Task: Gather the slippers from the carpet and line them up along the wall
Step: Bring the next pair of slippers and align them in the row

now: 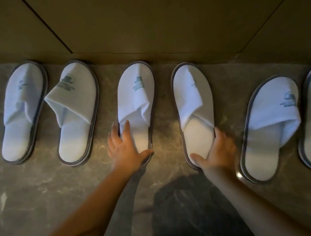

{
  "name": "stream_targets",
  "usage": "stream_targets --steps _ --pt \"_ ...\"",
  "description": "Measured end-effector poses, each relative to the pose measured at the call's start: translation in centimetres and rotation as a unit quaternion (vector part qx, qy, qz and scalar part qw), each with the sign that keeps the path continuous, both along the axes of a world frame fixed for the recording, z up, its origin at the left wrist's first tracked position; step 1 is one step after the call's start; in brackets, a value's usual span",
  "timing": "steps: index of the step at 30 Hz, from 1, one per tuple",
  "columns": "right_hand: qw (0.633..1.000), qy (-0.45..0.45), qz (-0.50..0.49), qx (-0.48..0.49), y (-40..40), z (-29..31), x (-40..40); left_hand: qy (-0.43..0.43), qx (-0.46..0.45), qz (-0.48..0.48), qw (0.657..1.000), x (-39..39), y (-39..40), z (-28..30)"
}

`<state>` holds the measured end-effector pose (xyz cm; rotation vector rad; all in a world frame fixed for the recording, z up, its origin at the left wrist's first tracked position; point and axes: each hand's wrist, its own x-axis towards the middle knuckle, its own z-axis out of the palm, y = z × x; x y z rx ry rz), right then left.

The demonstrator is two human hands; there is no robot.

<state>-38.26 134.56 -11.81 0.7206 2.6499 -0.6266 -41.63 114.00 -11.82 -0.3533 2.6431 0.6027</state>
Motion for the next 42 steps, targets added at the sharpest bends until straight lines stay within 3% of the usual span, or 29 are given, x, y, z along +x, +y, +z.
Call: stream_targets --steps 7,31,35,39,42 --pt "0.999 -0.026 0.034 0.019 -2.1 -1.3 0.0 -0.001 -0.005 -0.023 1.000 0.3 -0.3 -0.6" --pt "0.997 0.074 -0.035 0.010 -3.0 -1.8 0.6 -0.024 -0.008 -0.024 0.999 0.0 0.4 -0.4" --pt "0.999 0.030 -0.023 0.004 -2.8 -1.7 0.2 -0.027 -0.013 -0.026 0.999 0.0 0.4 -0.2" --pt "0.999 0.049 -0.002 -0.013 -1.5 -0.5 0.1 0.029 -0.022 -0.053 0.998 0.3 1.3 0.7" --pt "0.997 0.077 -0.027 0.011 1.5 0.6 1.1 0.076 0.035 -0.101 0.991 0.8 4.1 1.3"
